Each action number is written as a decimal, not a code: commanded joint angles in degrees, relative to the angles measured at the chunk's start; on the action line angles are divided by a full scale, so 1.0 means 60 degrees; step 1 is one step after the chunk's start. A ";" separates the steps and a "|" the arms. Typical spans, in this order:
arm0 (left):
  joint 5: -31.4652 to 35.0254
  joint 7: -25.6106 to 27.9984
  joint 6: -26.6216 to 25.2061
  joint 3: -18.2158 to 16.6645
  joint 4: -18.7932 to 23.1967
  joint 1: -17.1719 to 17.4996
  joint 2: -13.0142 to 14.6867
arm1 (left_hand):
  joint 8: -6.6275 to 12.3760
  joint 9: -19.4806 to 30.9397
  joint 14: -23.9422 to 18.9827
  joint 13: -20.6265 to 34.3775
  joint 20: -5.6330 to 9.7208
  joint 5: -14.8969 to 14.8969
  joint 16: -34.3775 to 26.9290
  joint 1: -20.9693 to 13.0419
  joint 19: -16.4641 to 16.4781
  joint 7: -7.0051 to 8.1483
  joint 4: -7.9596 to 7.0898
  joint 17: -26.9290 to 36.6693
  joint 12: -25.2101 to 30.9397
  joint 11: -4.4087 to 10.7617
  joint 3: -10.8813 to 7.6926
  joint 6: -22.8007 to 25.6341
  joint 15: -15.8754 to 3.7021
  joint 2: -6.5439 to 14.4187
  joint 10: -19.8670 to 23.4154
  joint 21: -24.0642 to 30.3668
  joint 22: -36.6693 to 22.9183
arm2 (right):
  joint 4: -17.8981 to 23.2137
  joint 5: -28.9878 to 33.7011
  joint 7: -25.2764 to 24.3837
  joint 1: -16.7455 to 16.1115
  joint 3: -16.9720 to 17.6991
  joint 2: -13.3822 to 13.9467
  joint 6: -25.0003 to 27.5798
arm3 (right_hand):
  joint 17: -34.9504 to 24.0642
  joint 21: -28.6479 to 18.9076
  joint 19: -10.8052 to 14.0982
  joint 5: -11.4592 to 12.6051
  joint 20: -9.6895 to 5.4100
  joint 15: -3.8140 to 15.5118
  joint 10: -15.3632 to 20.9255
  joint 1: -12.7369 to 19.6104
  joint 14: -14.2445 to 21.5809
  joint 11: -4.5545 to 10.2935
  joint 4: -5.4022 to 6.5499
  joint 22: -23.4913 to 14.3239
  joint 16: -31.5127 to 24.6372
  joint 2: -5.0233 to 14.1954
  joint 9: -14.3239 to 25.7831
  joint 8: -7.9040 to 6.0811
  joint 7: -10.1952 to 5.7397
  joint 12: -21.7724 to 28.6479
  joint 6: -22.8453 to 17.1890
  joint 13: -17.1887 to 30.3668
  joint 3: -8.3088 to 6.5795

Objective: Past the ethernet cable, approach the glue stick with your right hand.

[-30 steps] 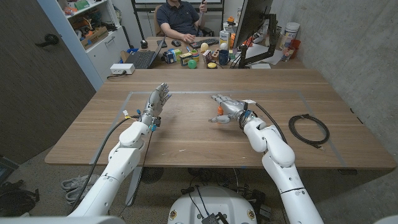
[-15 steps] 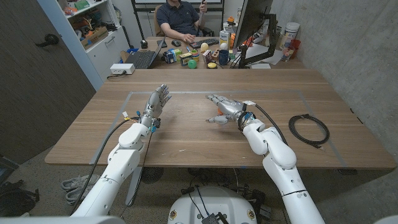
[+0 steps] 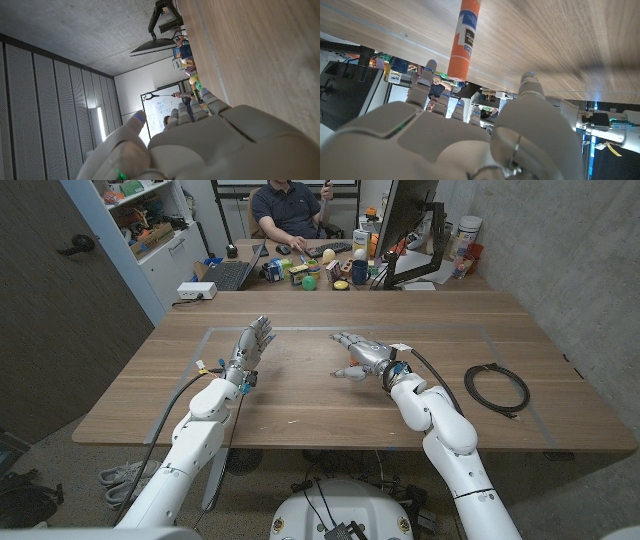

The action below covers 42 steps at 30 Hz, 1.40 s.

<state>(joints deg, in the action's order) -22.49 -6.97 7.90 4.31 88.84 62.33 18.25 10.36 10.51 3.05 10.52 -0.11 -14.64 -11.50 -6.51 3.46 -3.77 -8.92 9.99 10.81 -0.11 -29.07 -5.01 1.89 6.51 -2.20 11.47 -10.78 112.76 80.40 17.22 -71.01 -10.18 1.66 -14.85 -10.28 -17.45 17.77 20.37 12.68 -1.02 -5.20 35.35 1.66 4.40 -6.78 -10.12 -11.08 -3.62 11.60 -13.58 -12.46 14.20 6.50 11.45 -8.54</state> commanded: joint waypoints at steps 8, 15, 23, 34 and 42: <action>0.0025 -0.0095 -0.0074 -0.0133 -0.0089 -0.0028 -0.0004 | 0.0058 0.0023 0.0087 0.0041 0.0010 0.0011 -0.0004 0.0100 0.0032 0.0014 0.0011 0.0029 0.0045 -0.0004 -0.0035 -0.0092 -0.0025 0.0337 -0.0075 0.0012 -0.0019 | -0.0487 0.0004 0.0134 0.0387 -0.0060 -0.0092 0.0094 | -0.0014 0.0079 0.0199 0.0061 -0.0034 0.0057 0.0107 0.0163 0.0193 0.0024 0.0010 -0.0008 0.0001 0.0017 0.0031 -0.0078 -0.0017 0.0069 -0.0201 0.0001 0.0116; 0.0048 -0.0125 -0.0082 -0.0152 -0.0192 -0.0102 -0.0029 | 0.0057 0.0023 0.0089 0.0041 0.0010 0.0012 -0.0004 0.0110 0.0028 0.0015 0.0010 0.0029 0.0043 -0.0018 -0.0029 -0.0096 -0.0024 0.0333 -0.0084 0.0010 -0.0019 | -0.0782 0.0032 0.0050 0.0602 -0.0115 -0.0087 0.0118 | -0.0014 0.0110 0.0263 0.0065 -0.0036 0.0074 0.0110 0.0200 0.0207 0.0035 0.0021 -0.0007 0.0013 0.0037 0.0030 -0.0085 -0.0021 0.0064 -0.0258 -0.0001 0.0158; 0.0049 -0.0186 -0.0078 -0.0139 -0.0345 -0.0217 -0.0066 | 0.0058 0.0023 0.0093 0.0040 0.0014 0.0012 -0.0004 0.0123 0.0027 0.0020 0.0008 0.0030 0.0042 -0.0025 -0.0023 -0.0099 -0.0026 0.0328 -0.0088 0.0010 -0.0018 | -0.0971 -0.0020 -0.0053 0.0740 -0.0146 -0.0084 0.0130 | -0.0010 0.0169 0.0341 0.0078 -0.0037 0.0184 0.0200 0.0311 0.0267 0.0145 0.0019 -0.0006 0.0016 0.0099 0.0029 -0.0102 -0.0023 0.0089 -0.0367 -0.0005 0.0197; 0.0060 -0.0216 -0.0084 -0.0101 -0.0429 -0.0287 -0.0091 | 0.0057 0.0023 0.0100 0.0040 0.0007 0.0012 -0.0003 0.0136 0.0021 0.0009 0.0008 0.0030 0.0037 -0.0010 -0.0016 -0.0105 -0.0021 0.0324 -0.0105 0.0008 -0.0018 | -0.0963 -0.0117 -0.0159 0.0687 -0.0098 -0.0039 0.0097 | -0.0005 0.0227 0.0525 0.0097 -0.0042 0.0230 0.0372 0.0485 0.0440 0.0174 0.0018 -0.0008 -0.0003 0.0199 0.0030 -0.0131 -0.0024 0.0140 -0.0544 -0.0010 0.0255; 0.0085 -0.0188 -0.0078 -0.0097 -0.0383 -0.0251 -0.0091 | 0.0057 0.0022 0.0102 0.0040 0.0014 0.0012 -0.0003 0.0149 0.0021 0.0004 0.0007 0.0030 0.0039 -0.0012 -0.0010 -0.0109 -0.0030 0.0321 -0.0105 0.0008 -0.0018 | -0.0927 -0.0154 -0.0210 0.0639 -0.0076 -0.0011 0.0052 | -0.0005 0.0270 0.0600 0.0102 -0.0038 0.0257 0.0442 0.0553 0.0488 0.0192 0.0024 -0.0007 0.0004 0.0230 0.0031 -0.0146 -0.0024 0.0155 -0.0643 -0.0014 0.0303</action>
<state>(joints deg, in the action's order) -22.12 -8.12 7.43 3.61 86.56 60.84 17.80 10.36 10.51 3.05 10.51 -0.11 -14.64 -11.50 -6.05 3.46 -3.76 -8.92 9.98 10.81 -0.31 -29.07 -5.01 1.88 6.36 -2.40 11.47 -10.78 107.17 79.85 16.53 -66.95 -10.83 1.38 -14.21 -10.12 -16.07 20.89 20.59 12.34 0.50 -3.16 37.99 3.79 5.22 -6.71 -10.13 -11.08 -2.34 11.58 -14.02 -12.48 14.86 3.26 11.18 -6.88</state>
